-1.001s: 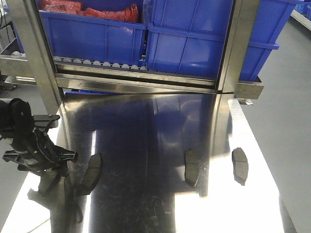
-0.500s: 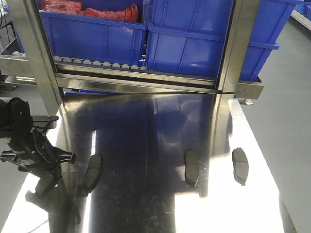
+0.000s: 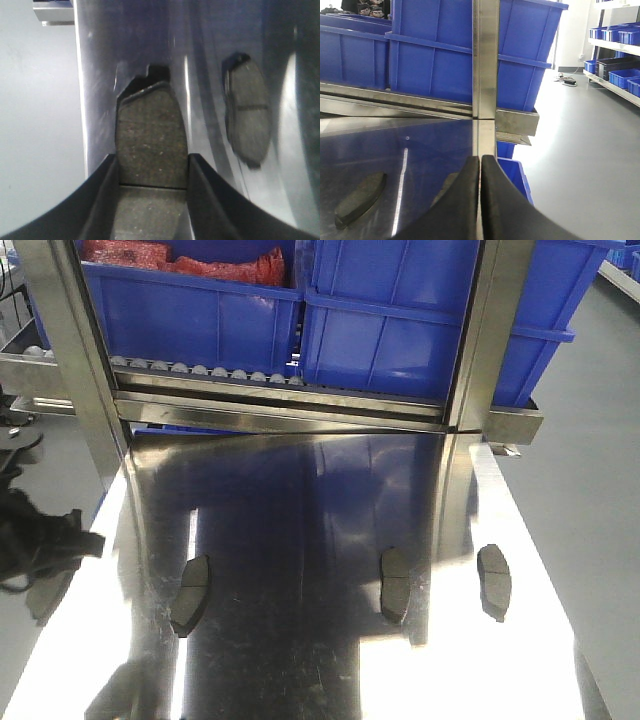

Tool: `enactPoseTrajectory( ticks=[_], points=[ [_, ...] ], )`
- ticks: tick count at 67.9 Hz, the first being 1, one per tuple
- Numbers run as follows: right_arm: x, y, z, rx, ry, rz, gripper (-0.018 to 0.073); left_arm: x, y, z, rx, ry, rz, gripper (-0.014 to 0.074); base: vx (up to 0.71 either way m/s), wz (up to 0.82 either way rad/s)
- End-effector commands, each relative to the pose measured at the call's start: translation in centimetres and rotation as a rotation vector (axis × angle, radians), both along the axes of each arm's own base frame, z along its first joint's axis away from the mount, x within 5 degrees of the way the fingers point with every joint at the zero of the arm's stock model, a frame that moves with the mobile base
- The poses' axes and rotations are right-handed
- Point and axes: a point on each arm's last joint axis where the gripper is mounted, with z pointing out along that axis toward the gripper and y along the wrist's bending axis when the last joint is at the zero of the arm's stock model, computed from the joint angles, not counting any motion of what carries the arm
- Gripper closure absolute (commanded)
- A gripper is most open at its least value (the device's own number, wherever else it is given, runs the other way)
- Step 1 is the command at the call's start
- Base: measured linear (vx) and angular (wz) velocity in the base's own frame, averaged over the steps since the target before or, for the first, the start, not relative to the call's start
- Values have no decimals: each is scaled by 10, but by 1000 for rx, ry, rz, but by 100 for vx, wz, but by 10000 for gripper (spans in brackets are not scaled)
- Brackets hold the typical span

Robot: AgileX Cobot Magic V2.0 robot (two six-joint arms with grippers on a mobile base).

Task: Move and align brake pads A on conveyor
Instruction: 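Close the left gripper on the brake pad and lift it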

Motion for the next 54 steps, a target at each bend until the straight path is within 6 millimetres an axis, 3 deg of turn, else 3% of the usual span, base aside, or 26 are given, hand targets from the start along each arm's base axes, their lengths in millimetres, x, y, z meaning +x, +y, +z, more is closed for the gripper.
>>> enactPoseTrajectory(
  ticks=[1, 17, 34, 54],
  points=[
    [-1, 0, 3, -13, -74, -2, 571, -23, 1, 27, -27, -172, 4, 603, 0, 0],
    [-1, 0, 3, -13, -74, -2, 571, -82, 9, 32, -46, -377, 9, 603, 0, 0],
    [-1, 0, 3, -13, -74, -2, 571, -136, 16, 25, -66, -528, 13, 603, 0, 0],
    [-1, 0, 3, -13, -74, -2, 571, -165, 20, 25, -88, -713, 19, 603, 0, 0]
  ],
)
